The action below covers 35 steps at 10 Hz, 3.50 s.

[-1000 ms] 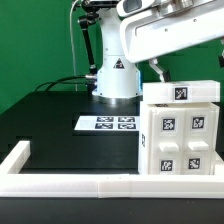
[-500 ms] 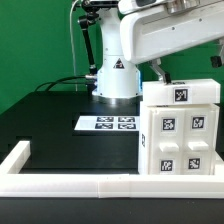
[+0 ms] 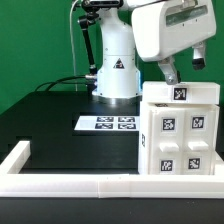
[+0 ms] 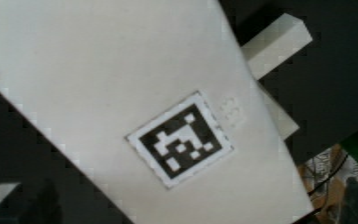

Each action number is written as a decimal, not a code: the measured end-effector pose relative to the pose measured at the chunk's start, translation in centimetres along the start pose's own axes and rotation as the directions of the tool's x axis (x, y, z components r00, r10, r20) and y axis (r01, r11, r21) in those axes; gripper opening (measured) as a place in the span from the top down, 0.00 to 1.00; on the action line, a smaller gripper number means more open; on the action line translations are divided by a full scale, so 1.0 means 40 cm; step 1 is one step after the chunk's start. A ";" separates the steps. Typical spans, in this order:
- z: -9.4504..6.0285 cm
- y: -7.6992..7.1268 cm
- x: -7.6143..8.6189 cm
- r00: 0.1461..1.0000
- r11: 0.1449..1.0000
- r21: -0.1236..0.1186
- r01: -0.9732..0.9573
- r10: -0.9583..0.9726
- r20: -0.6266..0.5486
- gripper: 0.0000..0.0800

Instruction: Assemble cabinet

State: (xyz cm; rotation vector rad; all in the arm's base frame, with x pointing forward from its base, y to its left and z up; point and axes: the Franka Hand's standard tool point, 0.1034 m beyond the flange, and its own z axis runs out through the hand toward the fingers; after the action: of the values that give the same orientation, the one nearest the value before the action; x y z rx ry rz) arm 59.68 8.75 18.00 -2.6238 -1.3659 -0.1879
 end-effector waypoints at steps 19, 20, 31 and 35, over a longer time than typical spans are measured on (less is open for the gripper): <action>0.041 0.014 -0.080 0.996 0.997 -0.004 -0.083 0.083 0.024 0.29; 0.043 0.013 -0.079 0.972 0.972 -0.011 -0.236 0.236 0.020 0.29; 0.046 0.012 -0.067 0.334 0.334 0.004 -0.942 0.942 -0.026 0.29; 0.052 0.003 -0.050 -0.082 -0.081 0.035 -0.996 0.995 -0.052 0.29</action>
Offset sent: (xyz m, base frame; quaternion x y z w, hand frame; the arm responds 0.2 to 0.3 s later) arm -0.0060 0.0084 -0.0092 0.0020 0.0116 -0.1831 0.9830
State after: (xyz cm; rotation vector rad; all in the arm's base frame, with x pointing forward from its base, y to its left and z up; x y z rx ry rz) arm 58.72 7.54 15.57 -2.7370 0.9982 -0.0230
